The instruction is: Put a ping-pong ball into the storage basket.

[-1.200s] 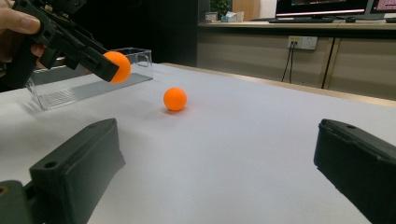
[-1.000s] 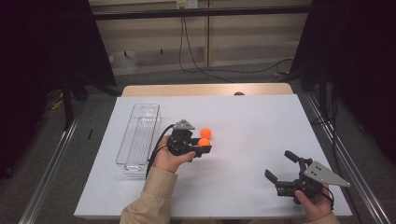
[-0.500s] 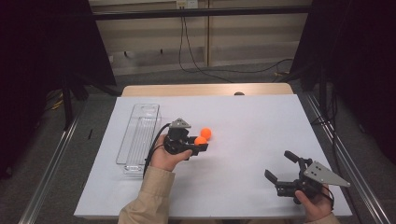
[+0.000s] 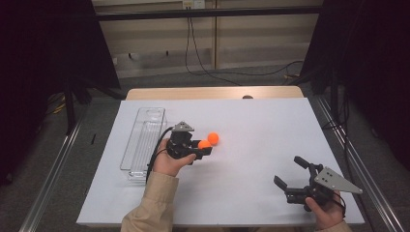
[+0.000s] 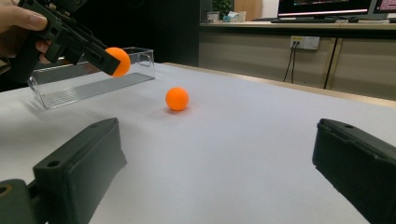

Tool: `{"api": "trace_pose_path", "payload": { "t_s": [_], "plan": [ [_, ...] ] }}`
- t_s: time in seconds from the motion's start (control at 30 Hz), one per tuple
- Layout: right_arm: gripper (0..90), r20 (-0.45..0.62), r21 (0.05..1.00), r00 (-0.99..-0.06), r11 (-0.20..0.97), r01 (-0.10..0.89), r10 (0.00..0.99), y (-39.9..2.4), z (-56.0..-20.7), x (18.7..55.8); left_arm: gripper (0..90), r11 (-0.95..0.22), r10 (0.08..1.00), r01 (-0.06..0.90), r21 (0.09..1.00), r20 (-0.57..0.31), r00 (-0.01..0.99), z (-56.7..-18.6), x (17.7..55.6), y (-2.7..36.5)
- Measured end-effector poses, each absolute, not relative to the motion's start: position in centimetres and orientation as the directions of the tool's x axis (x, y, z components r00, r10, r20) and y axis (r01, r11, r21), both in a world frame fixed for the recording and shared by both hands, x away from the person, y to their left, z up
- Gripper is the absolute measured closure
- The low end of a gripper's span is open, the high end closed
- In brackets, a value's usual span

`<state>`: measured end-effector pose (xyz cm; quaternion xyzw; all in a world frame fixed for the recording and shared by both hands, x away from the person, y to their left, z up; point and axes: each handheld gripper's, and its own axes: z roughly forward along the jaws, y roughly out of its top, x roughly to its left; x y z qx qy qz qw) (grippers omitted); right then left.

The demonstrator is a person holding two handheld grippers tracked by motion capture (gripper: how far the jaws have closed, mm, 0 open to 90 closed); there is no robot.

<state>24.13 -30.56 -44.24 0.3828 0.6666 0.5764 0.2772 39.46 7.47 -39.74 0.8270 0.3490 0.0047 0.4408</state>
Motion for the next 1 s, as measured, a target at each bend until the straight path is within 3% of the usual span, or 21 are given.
{"api": "trace_pose_path", "payload": {
  "t_s": [1.0],
  "plan": [
    [1.0, 0.072, 0.981, -0.553, 0.041, 0.19, 0.83, -30.6, -44.2, 24.1, 50.9, -0.352, 0.615, 0.581, 0.733, -0.287, 0.735, -39.3, 39.8, 8.9]
  ]
}}
